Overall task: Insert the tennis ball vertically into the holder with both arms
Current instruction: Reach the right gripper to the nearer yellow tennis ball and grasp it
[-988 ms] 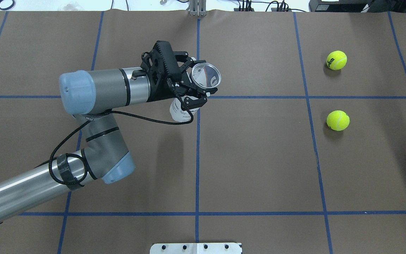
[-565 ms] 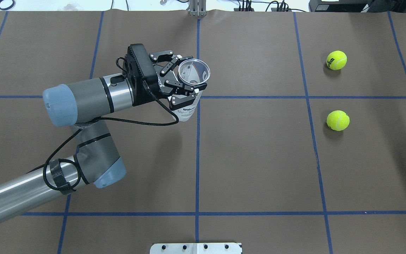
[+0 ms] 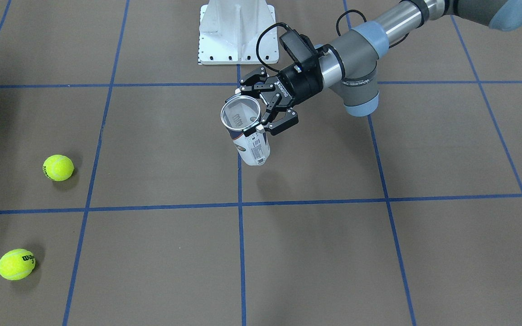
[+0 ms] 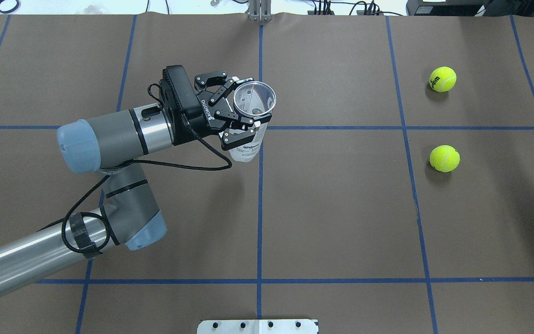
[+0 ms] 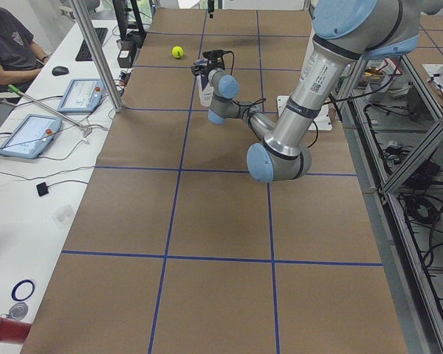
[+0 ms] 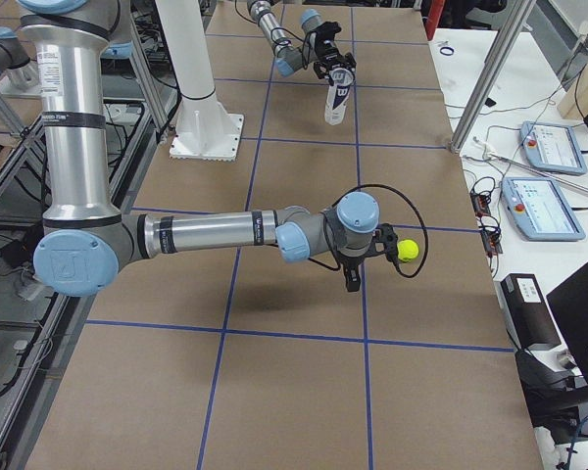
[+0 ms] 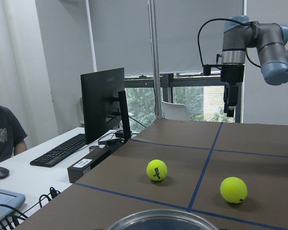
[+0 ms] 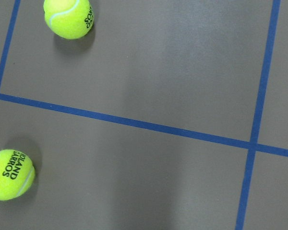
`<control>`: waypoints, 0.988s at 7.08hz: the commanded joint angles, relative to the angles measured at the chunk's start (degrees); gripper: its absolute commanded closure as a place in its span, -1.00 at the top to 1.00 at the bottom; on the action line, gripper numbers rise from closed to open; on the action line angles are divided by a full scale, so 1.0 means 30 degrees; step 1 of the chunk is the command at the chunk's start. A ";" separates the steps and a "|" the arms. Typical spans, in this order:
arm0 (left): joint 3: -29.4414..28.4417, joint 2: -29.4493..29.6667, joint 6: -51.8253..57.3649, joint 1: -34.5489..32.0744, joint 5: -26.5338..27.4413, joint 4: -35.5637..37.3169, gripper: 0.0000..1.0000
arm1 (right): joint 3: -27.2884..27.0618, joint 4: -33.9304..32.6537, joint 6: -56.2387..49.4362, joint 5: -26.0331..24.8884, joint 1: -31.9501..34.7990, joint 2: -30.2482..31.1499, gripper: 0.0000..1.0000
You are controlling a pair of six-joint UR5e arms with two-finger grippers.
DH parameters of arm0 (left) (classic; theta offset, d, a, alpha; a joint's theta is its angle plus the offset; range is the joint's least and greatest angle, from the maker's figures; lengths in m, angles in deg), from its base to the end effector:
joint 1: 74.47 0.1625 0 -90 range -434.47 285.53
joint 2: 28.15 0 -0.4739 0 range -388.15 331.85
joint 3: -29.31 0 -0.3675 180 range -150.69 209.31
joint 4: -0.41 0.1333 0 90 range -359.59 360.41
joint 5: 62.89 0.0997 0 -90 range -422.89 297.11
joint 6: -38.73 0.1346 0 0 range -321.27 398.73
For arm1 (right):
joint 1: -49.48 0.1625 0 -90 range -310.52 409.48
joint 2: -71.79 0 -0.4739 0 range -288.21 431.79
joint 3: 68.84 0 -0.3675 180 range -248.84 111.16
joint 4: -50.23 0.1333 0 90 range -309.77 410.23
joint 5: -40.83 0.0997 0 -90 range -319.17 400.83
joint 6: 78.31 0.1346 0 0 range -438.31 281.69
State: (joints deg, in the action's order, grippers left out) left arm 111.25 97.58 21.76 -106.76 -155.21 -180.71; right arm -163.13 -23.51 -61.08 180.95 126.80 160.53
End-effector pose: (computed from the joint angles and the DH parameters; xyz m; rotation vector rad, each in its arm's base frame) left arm 0.4998 -0.4671 0.2244 1.6604 1.2985 0.4740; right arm -0.0807 -0.4952 0.6438 0.1209 -0.9257 -0.0929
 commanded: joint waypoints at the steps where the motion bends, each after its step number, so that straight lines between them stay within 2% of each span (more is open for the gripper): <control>1: -0.0822 0.0132 -0.0027 0.1206 0.2050 -0.1578 0.55 | -0.0064 0.4196 0.6416 -0.0616 -0.2295 -0.0049 0.98; 2: -0.1088 0.0162 -0.0027 0.1559 0.2498 -0.2314 0.55 | -0.0093 0.5349 0.8534 -0.1230 -0.3320 -0.0078 0.98; 4: -0.1207 0.0162 -0.0027 0.1737 0.2502 -0.2699 0.55 | -0.0093 0.5390 1.1093 -0.2375 -0.4584 -0.0779 0.98; 5: -0.2078 0.0162 0.0002 0.1913 0.2676 -0.4124 0.55 | -0.0093 0.5390 1.1539 -0.3191 -0.5402 -0.0926 0.98; 7: -0.2585 0.0162 0.0031 0.2148 0.3234 -0.4812 0.56 | 0.0023 0.5332 1.3697 -0.5154 -0.7712 -0.1801 0.98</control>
State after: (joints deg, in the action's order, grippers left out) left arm 104.23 98.06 21.78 -100.76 -146.08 -194.03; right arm -163.34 -7.40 -24.31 168.72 107.92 156.82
